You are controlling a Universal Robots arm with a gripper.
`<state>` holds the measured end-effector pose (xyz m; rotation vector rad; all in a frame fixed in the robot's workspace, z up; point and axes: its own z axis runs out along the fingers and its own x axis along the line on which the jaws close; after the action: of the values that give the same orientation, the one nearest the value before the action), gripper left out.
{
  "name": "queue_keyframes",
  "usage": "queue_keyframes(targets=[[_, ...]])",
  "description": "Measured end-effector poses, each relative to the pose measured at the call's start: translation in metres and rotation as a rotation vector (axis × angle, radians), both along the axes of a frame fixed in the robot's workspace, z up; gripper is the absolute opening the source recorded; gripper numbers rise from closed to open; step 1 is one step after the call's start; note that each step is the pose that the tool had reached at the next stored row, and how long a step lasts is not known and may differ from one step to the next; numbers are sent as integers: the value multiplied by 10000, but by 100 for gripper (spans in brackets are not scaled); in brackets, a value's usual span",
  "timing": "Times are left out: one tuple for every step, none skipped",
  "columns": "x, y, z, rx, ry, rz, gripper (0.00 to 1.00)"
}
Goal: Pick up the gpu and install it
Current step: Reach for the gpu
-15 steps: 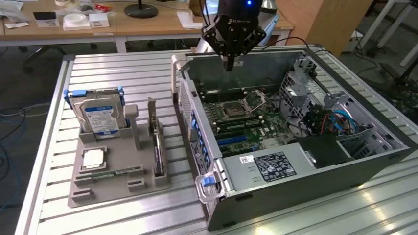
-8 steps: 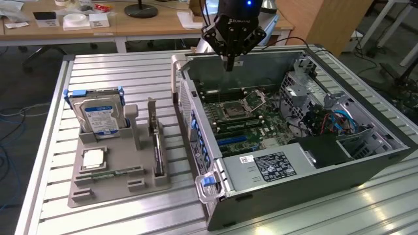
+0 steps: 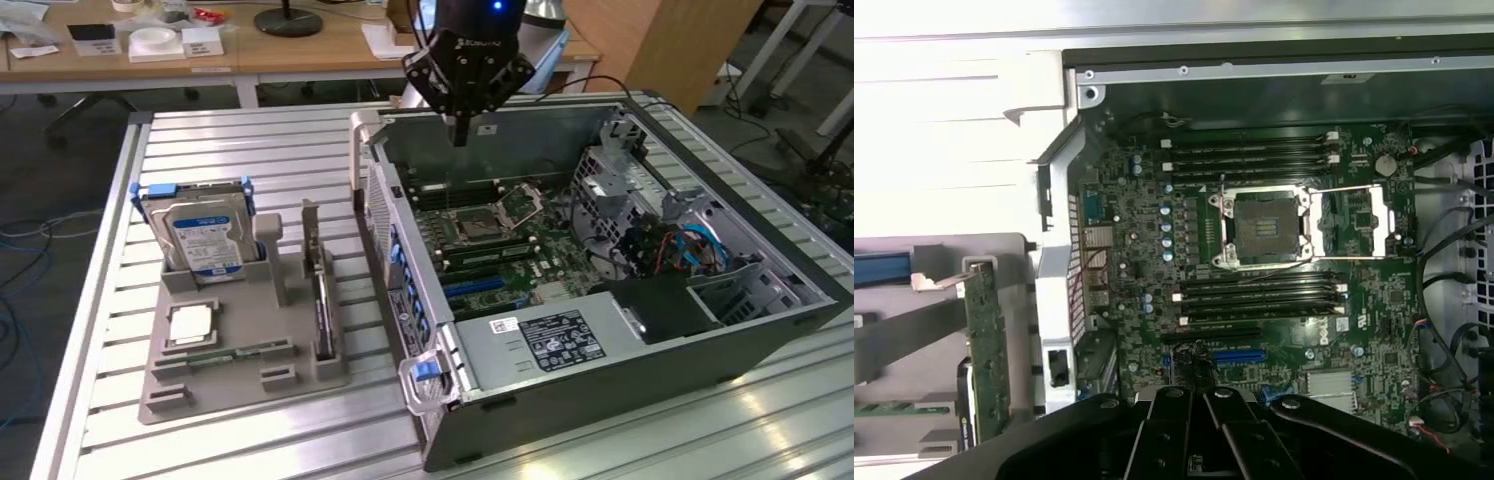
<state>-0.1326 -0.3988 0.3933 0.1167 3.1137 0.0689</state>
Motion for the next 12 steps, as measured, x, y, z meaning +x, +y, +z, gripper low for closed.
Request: queue_keyframes(targets=[[-24, 0, 0, -1, 0, 0, 10], [-49, 1, 0, 0, 1, 2, 10], [-74, 2, 0, 0, 0, 2, 10], [-97, 2, -1, 0, 0, 0, 10], [-117, 3, -1, 0, 0, 0, 10], [-137, 3, -1, 0, 0, 0, 10], [-159, 4, -1, 0, 0, 1, 10], [-185, 4, -2, 0, 0, 1, 10], [-212, 4, -2, 0, 0, 2, 10], [-245, 5, -2, -1, 0, 1, 10], [-277, 5, -2, 0, 0, 0, 10], [-312, 7, -2, 0, 0, 0, 10]])
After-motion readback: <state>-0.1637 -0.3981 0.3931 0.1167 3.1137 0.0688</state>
